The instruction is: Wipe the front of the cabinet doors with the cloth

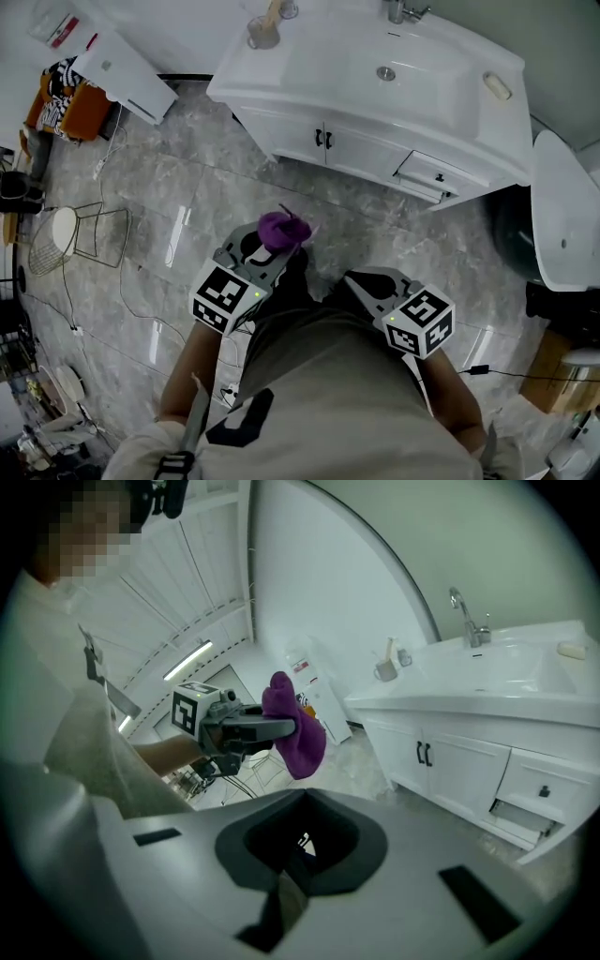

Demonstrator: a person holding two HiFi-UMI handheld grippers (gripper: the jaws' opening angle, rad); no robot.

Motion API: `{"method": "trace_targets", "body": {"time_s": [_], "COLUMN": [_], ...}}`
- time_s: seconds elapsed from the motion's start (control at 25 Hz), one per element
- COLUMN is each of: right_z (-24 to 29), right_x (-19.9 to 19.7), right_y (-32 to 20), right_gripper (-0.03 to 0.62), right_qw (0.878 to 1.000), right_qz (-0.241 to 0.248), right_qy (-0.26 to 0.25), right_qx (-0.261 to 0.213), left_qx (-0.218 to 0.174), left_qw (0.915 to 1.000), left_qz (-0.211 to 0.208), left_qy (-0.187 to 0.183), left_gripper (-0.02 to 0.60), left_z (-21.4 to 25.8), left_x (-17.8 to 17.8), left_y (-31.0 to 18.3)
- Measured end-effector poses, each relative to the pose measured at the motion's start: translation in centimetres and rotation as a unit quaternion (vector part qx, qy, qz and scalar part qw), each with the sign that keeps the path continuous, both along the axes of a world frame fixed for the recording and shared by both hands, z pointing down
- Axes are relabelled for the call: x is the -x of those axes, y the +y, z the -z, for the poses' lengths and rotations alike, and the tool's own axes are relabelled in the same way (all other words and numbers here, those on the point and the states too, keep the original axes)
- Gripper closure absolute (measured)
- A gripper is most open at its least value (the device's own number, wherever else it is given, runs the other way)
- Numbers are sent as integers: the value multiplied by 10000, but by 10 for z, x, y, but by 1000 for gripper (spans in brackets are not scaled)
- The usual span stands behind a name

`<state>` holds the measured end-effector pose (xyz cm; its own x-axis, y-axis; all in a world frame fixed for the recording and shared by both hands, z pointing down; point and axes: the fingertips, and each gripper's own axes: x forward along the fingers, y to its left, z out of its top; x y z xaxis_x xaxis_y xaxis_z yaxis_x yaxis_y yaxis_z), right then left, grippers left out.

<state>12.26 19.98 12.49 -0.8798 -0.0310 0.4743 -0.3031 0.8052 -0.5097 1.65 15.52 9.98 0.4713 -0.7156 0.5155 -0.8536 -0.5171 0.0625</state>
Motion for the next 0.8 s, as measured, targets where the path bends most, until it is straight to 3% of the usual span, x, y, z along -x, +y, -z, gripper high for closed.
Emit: {"method": "trace_targets", "body": {"time_s": [0.2, 0.44, 0.8], "right_z": [9, 10, 10], "right_x": [19, 67, 140], "right_y": [8, 17, 34], "right_gripper": [585, 585, 585], "right_qw": [9997, 9996, 9991], "right_qz": [174, 95, 124], "right_qy": [98, 220, 357], "right_qx": [-165, -155, -201], "left_qx": [-104, -132, -100], "left_qw": [9999, 9993, 9991], "left_qz": [-118, -245, 382], "left_qy": [-40, -267, 141], "left_gripper": [463, 463, 463], "left_z": [7, -5, -12], "left_x": [19, 70, 174], "left_y": [8, 30, 61]}}
